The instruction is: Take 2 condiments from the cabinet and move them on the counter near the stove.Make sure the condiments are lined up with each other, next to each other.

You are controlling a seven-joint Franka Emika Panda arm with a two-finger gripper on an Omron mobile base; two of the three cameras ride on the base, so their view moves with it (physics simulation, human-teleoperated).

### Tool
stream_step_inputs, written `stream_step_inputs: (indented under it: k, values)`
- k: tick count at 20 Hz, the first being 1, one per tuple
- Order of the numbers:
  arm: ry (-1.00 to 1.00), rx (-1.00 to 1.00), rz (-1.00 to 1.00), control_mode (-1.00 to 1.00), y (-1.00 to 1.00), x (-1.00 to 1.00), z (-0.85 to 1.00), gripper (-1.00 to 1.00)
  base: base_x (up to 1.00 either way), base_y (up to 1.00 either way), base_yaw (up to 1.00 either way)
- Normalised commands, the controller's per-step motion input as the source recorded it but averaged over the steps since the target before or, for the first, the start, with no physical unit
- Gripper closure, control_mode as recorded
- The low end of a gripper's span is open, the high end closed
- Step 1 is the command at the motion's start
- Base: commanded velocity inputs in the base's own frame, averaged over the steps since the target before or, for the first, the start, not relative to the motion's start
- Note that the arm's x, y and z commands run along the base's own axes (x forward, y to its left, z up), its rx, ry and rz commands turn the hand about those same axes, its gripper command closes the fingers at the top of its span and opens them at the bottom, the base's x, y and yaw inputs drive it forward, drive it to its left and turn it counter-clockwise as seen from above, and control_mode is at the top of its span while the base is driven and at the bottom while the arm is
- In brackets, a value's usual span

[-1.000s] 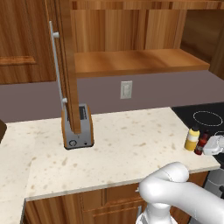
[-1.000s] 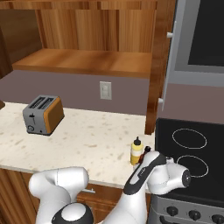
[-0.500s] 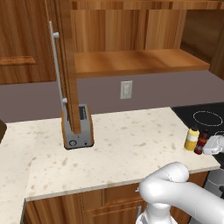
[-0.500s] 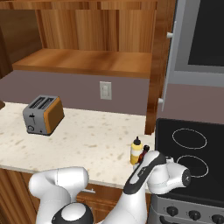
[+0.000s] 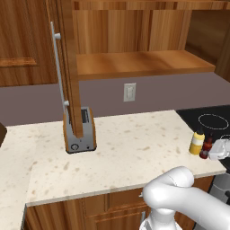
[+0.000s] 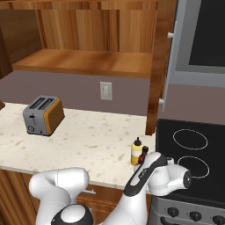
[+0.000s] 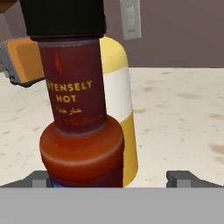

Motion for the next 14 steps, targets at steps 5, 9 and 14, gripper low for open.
stream_step_inputs:
  k: [5,9,14]
  values:
    - [-0.01,0.0,0.05,-1.0,0.09,-0.21,-0.02,-1.0,0.0,0.0,0.0]
    - [0.0,0.0,0.03,-1.0,0.02,-0.14,0.0,-1.0,0.0,0.0,0.0]
    - [0.0,0.0,0.0,-1.0,0.0,0.0,0.0,-1.0,0.0,0.0,0.0]
